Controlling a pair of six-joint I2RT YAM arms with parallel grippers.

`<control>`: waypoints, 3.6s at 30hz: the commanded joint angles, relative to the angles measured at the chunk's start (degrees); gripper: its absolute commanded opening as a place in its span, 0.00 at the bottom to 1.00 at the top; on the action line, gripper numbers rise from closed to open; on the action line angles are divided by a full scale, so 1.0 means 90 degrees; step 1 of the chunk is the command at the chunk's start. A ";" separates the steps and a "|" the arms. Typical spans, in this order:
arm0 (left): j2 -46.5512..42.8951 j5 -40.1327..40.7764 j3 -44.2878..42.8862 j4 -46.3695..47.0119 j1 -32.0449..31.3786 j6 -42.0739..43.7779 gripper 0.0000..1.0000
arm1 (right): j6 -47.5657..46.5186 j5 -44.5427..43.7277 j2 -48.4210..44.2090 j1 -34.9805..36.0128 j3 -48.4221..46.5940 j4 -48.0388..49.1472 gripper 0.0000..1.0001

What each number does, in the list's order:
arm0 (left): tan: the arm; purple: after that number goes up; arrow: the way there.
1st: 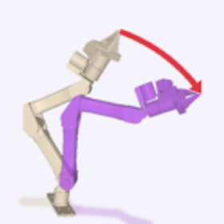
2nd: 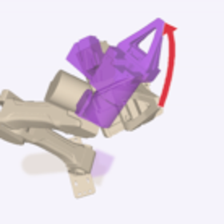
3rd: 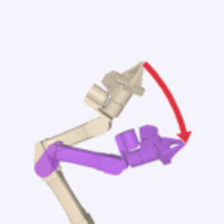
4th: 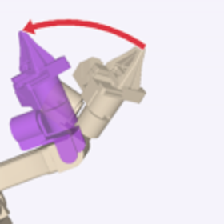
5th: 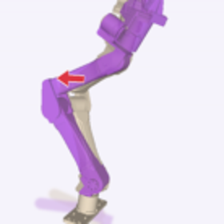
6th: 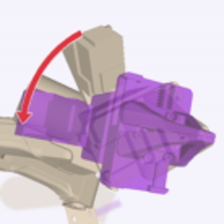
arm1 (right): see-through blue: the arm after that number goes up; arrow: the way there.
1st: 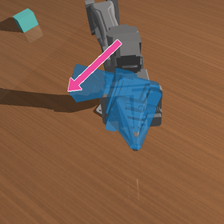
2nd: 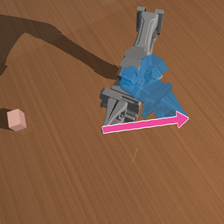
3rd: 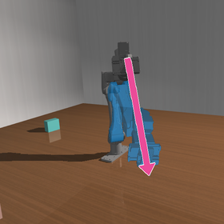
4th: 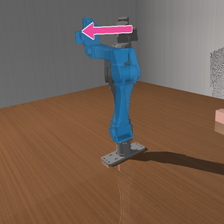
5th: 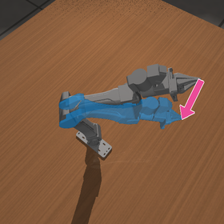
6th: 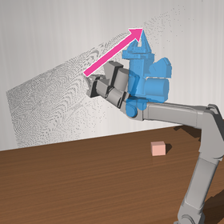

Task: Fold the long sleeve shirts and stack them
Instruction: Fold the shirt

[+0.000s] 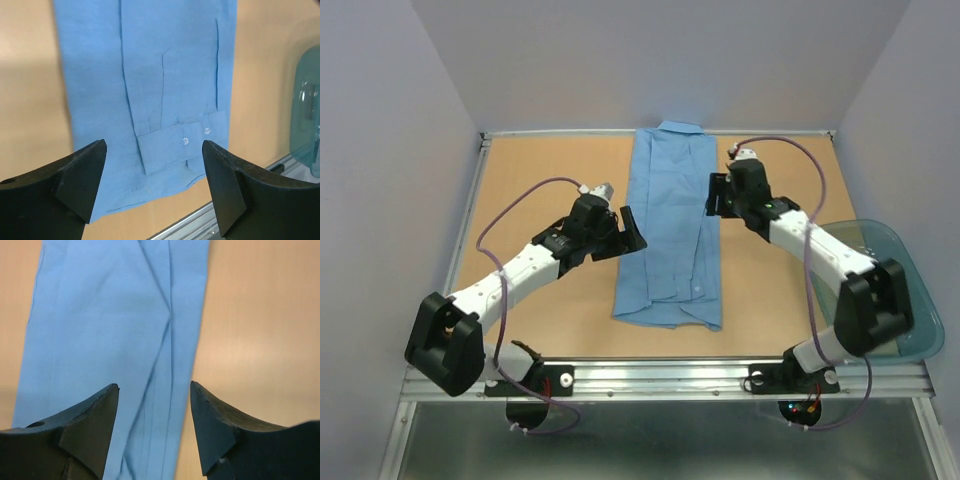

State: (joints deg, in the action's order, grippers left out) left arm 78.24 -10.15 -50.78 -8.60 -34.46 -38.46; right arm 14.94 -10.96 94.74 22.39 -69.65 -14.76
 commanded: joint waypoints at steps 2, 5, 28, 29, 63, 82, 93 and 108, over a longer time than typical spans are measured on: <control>-0.0909 0.0719 0.0415 -0.0909 0.0020 0.0005 0.89 | 0.1071 0.0270 -0.1959 0.0051 0.1759 -0.0634 0.64; -0.1212 0.0328 0.0982 -0.0958 0.0020 -0.0024 0.89 | 0.1793 0.0874 -0.3053 0.0051 0.2726 -0.1005 0.64; -0.0324 -0.1195 0.2244 -0.0285 0.0010 0.0454 0.73 | 0.3164 0.3093 -0.3818 0.0051 0.5073 -0.1406 0.59; -0.0324 -0.1225 0.2293 -0.0285 0.0010 0.0455 0.73 | 0.3145 0.3161 -0.3798 0.0051 0.5082 -0.1368 0.58; -0.0421 -0.1840 0.2313 -0.0245 -0.0302 0.0308 0.00 | 0.2989 0.3767 -0.3934 0.0051 0.4849 -0.1425 0.01; -0.0726 -0.1713 0.0917 -0.0754 0.0077 0.0171 0.00 | 0.2462 0.3376 -0.3516 0.0022 0.3024 -0.2109 0.01; 0.1197 -0.2212 -0.1551 -0.0851 0.1348 0.0962 0.00 | 0.1700 0.3220 -0.1418 -0.0934 0.0720 -0.1954 0.01; 0.3474 -0.1987 -0.3839 -0.0861 0.1856 0.1363 0.00 | 0.1416 0.3454 0.1200 -0.1316 -0.1508 -0.1660 0.00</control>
State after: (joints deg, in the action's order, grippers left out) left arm 108.75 -28.80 -81.14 -16.78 -18.57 -28.29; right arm 29.36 19.55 102.56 11.16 -77.43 -31.55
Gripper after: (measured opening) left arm 0.062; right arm 0.043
